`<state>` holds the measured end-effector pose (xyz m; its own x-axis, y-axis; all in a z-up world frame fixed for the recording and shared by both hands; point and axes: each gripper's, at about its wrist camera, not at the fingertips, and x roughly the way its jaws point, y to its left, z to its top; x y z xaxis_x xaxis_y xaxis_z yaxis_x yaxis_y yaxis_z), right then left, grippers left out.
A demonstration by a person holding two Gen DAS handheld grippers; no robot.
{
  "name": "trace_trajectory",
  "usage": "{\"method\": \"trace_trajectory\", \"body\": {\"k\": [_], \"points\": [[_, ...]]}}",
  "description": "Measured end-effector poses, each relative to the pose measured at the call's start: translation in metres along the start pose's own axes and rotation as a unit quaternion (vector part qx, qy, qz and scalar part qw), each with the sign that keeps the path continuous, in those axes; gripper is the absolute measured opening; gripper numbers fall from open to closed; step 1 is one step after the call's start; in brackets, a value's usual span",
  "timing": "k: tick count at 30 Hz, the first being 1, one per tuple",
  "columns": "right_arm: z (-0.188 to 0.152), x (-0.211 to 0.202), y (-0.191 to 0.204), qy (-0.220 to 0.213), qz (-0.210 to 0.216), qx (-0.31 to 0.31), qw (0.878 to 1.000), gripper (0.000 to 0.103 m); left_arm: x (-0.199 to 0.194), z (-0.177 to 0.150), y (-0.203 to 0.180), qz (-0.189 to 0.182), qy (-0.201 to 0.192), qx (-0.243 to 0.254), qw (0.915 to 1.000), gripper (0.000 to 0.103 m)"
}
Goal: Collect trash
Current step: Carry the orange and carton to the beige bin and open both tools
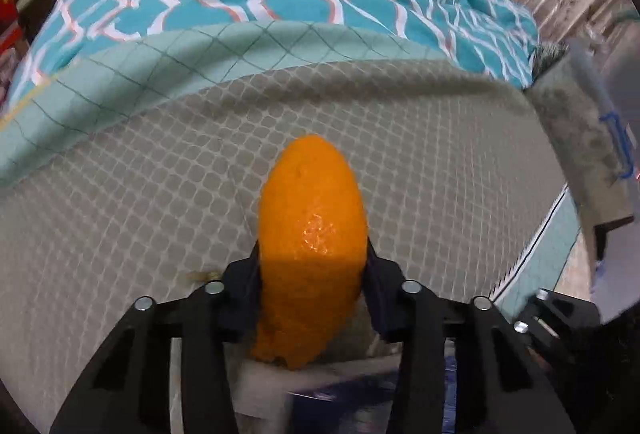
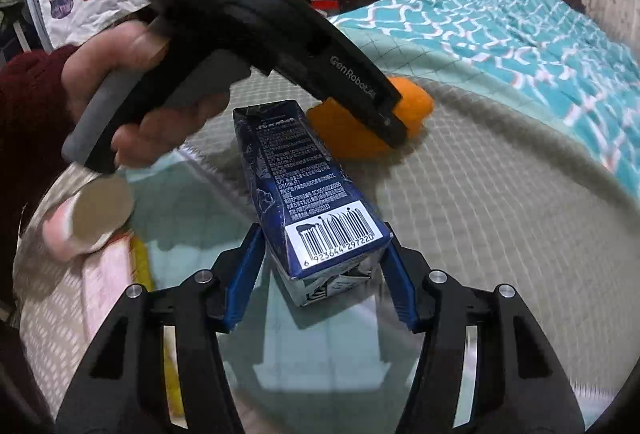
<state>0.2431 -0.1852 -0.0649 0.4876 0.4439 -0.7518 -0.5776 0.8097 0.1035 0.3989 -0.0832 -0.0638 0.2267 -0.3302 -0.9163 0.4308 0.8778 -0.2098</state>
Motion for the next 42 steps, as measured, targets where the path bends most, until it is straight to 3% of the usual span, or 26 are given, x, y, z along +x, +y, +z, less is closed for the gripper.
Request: {"method": "trace_trajectory", "body": {"k": [5, 9, 14, 16, 21, 24, 29, 35, 42], "points": [[-0.057, -0.061, -0.002, -0.004, -0.056, 0.044, 0.997, 0.058, -0.036, -0.022, -0.036, -0.043, -0.022, 0.009, 0.9988, 0.037], [-0.120, -0.122, -0.014, -0.024, -0.120, 0.111, 0.986, 0.058, -0.054, -0.056, -0.090, -0.096, -0.028, 0.040, 0.9943, 0.037], [-0.208, -0.200, -0.022, -0.067, -0.198, 0.227, 0.951, 0.057, -0.053, -0.117, -0.177, -0.162, -0.005, 0.103, 0.9814, 0.037], [-0.244, -0.232, -0.020, -0.086, -0.234, 0.270, 0.930, 0.057, -0.042, -0.141, -0.216, -0.182, 0.018, 0.126, 0.9749, 0.037], [-0.303, -0.283, -0.014, -0.136, -0.293, 0.342, 0.882, 0.056, -0.020, -0.178, -0.297, -0.196, 0.052, 0.169, 0.9645, 0.037], [-0.325, -0.301, -0.008, -0.160, -0.318, 0.360, 0.862, 0.056, -0.005, -0.188, -0.337, -0.206, 0.056, 0.176, 0.9611, 0.037], [-0.335, -0.327, -0.019, -0.180, -0.360, 0.354, 0.844, 0.054, 0.014, -0.187, -0.390, -0.205, 0.071, 0.194, 0.9568, 0.037], [-0.341, -0.355, -0.062, -0.190, -0.381, 0.362, 0.829, 0.054, 0.030, -0.160, -0.451, -0.193, 0.068, 0.220, 0.9537, 0.037], [-0.347, -0.379, -0.125, -0.221, -0.358, 0.385, 0.821, 0.051, 0.058, -0.129, -0.529, -0.178, 0.061, 0.241, 0.9521, 0.038]]}}
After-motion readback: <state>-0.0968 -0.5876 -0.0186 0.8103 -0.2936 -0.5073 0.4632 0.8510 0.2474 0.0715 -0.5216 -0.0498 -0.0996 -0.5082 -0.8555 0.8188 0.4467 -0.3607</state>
